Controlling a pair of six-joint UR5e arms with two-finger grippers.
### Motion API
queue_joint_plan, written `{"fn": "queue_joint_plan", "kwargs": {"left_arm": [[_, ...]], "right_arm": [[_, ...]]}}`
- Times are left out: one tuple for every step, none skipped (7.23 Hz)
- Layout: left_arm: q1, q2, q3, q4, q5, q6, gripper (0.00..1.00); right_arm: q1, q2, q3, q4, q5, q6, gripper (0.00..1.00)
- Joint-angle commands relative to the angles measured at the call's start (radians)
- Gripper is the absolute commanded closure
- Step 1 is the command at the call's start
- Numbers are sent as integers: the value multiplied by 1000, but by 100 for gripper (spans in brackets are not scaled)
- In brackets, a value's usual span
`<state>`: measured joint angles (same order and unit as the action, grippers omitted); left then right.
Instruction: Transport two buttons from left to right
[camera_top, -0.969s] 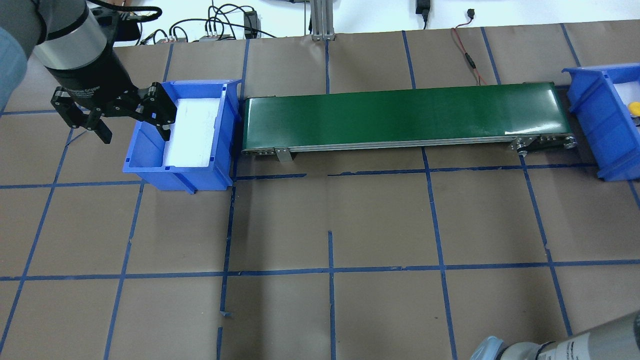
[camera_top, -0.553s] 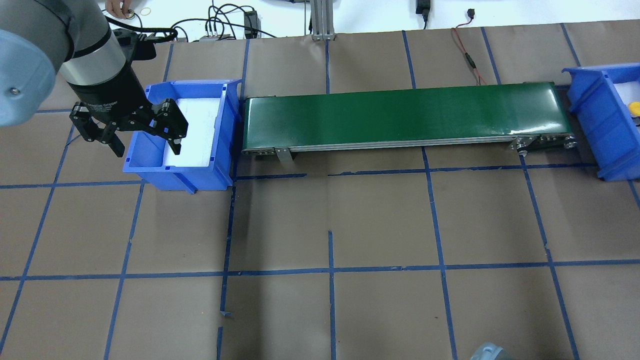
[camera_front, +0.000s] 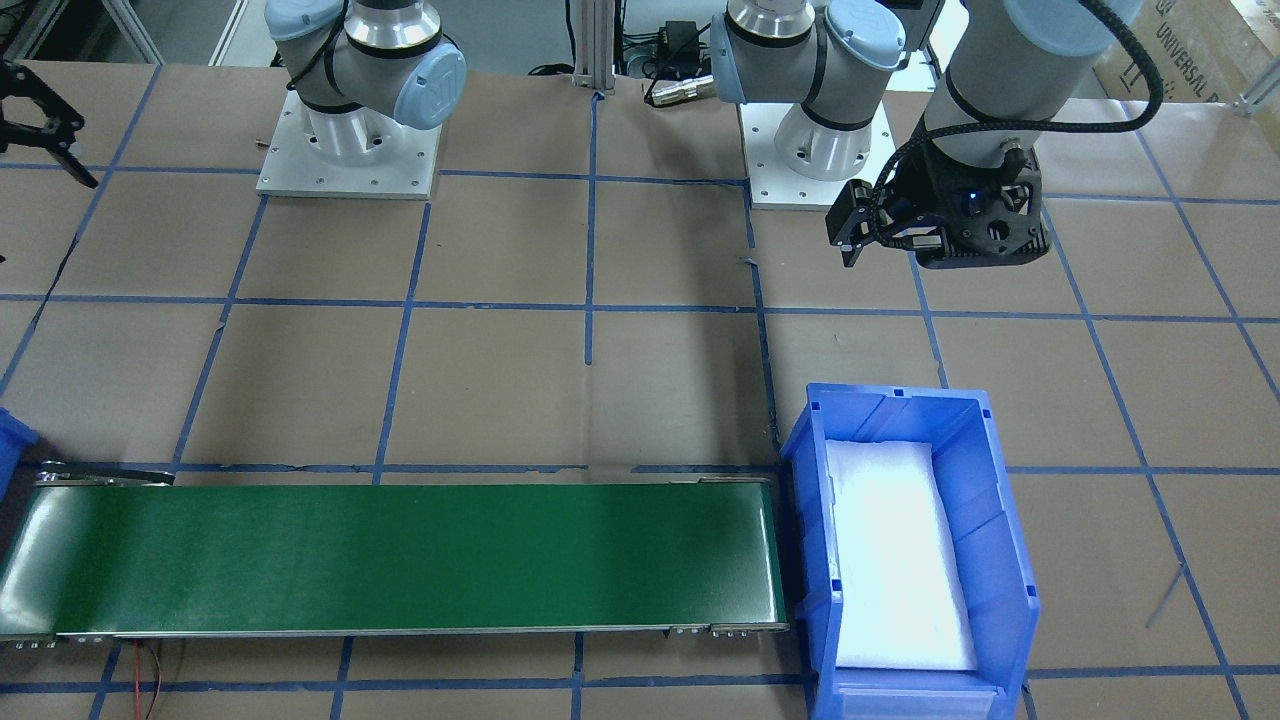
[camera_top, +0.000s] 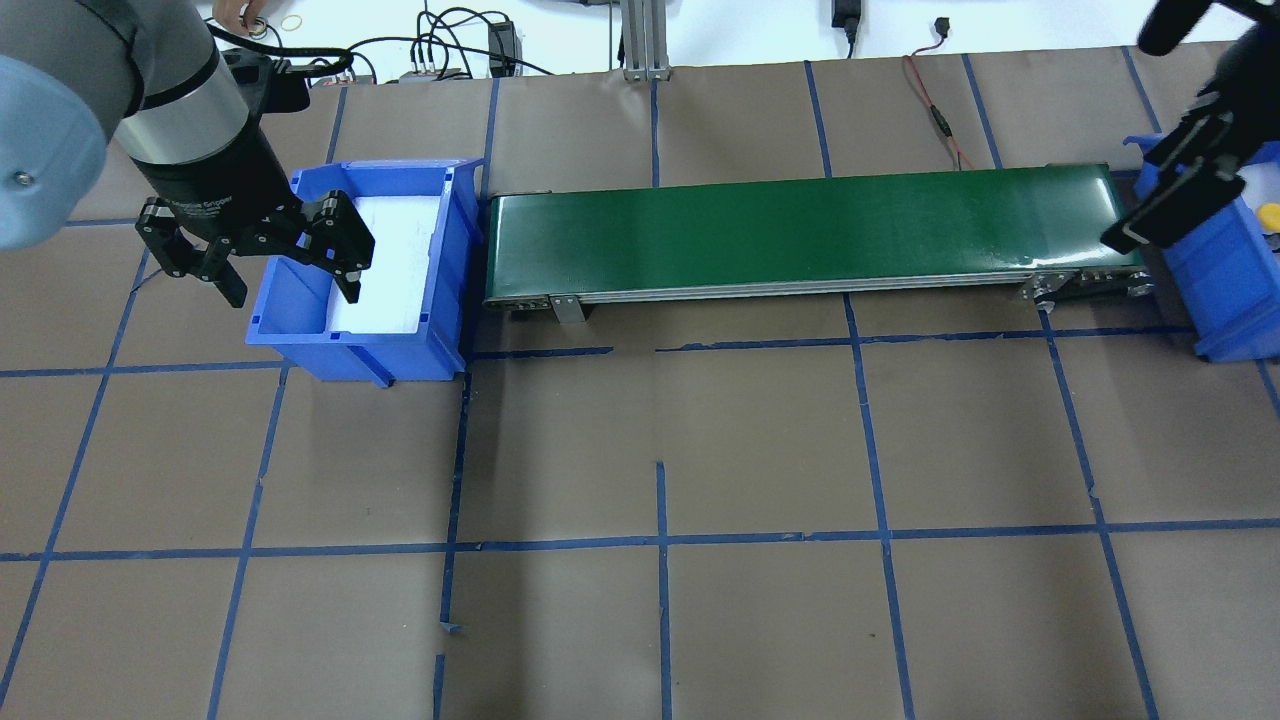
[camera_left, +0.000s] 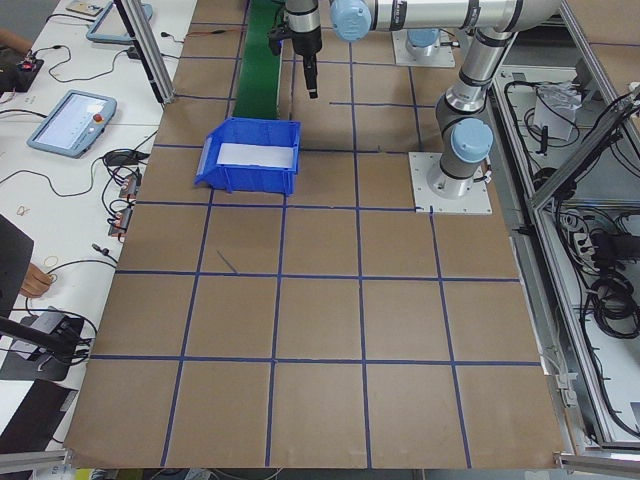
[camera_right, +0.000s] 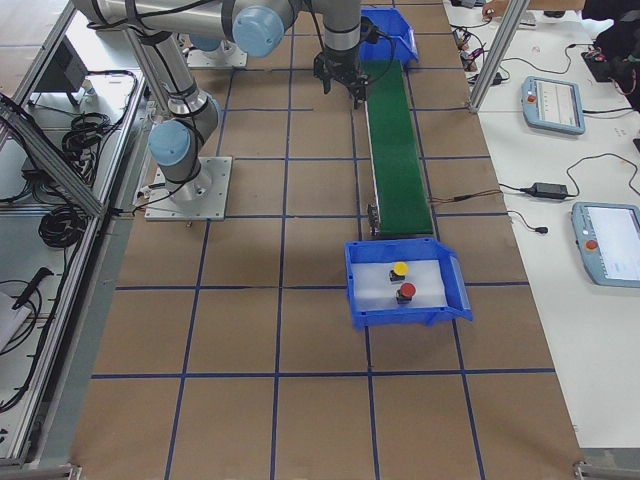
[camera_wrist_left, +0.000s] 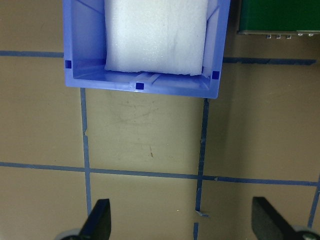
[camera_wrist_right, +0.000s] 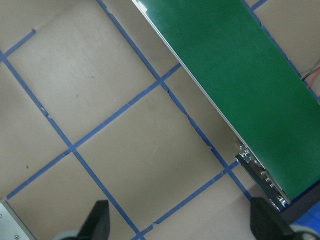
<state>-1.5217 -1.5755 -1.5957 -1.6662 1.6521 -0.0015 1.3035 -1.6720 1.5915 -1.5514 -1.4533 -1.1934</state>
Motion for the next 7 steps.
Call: {"fn": "queue_joint_plan", "kwargs": {"left_arm": [[-1,2,-4,0,-1,0,0],[-3,5,-10,-1,-3,-2,0],[-3,3,-13,-1,-5,8,0],[0,0,-13,8,-8,6,0],[2,0,-12,9,-8,11,0],[0,0,-13,9,-11,0,0],[0,0,-13,13,-11,9,0]], "right_arm": [[161,47,-21,-71,-6,195,0],[231,69,-45,-91,-9,274,0],[271,101,-71,-104,-21,398,0],[273,110,-83,-108,-28,456,0],[273,109,-85,-107,-54,606,0],[276,107,-84,-102,-59,758,0],[280,104,-82,-93,-62,891,0]]}}
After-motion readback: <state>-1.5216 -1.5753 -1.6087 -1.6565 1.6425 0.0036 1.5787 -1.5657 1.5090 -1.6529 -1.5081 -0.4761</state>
